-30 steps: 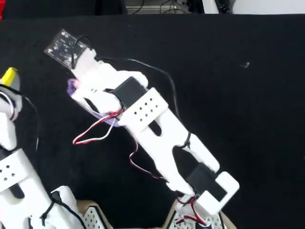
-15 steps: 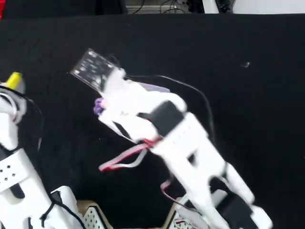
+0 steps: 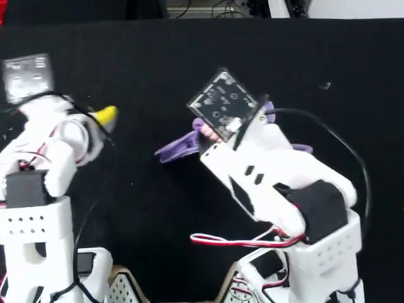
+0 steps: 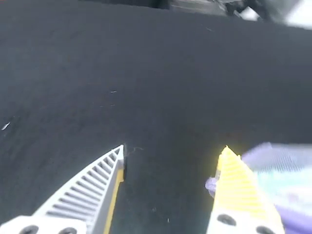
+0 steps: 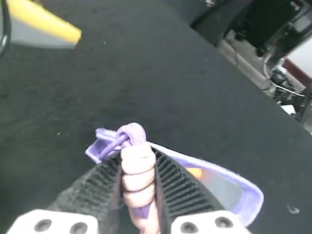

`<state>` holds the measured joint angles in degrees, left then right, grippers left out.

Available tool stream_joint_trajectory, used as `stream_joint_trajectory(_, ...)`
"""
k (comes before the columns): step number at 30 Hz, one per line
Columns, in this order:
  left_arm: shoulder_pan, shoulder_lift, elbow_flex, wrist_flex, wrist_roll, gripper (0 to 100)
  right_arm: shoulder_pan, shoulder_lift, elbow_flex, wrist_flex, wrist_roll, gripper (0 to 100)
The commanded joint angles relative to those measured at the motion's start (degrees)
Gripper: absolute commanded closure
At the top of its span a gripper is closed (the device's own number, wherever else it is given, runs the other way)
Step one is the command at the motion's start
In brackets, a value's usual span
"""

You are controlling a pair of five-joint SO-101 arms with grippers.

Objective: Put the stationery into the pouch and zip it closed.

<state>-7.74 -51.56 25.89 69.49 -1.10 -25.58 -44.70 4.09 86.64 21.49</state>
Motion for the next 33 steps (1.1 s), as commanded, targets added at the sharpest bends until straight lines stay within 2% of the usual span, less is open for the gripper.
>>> stream_joint_trajectory(1, 5.23, -0.88, -0.66, 3.08, -6.24, 70, 2.81, -2.15, -0.48, 0.0, 0.62, 98.8)
stream_joint_trajectory(6, 11.12, -5.45, -0.31, 8.97, -12.57, 70, 5.01, -1.71, 0.04, -0.44, 0.62, 98.8)
stream_joint_trajectory(10, 16.57, -18.02, 3.03, 10.81, -14.07, 70, 4.75, -1.71, -0.13, -0.88, 0.44, 98.8)
stream_joint_trajectory(15, 26.24, -34.73, 13.23, 9.58, -18.81, 70, 4.66, -1.63, 0.04, -1.67, 0.18, 98.8)
stream_joint_trajectory(21, 30.73, -43.6, 24.92, 0.79, -20.57, 70, 4.66, -1.71, 0.13, -1.32, 0.09, 98.8)
stream_joint_trajectory(33, 34.33, -43.78, 37.93, -20.57, -20.66, 70, 4.66, -1.71, 7.08, -3.87, 0.09, 98.8)
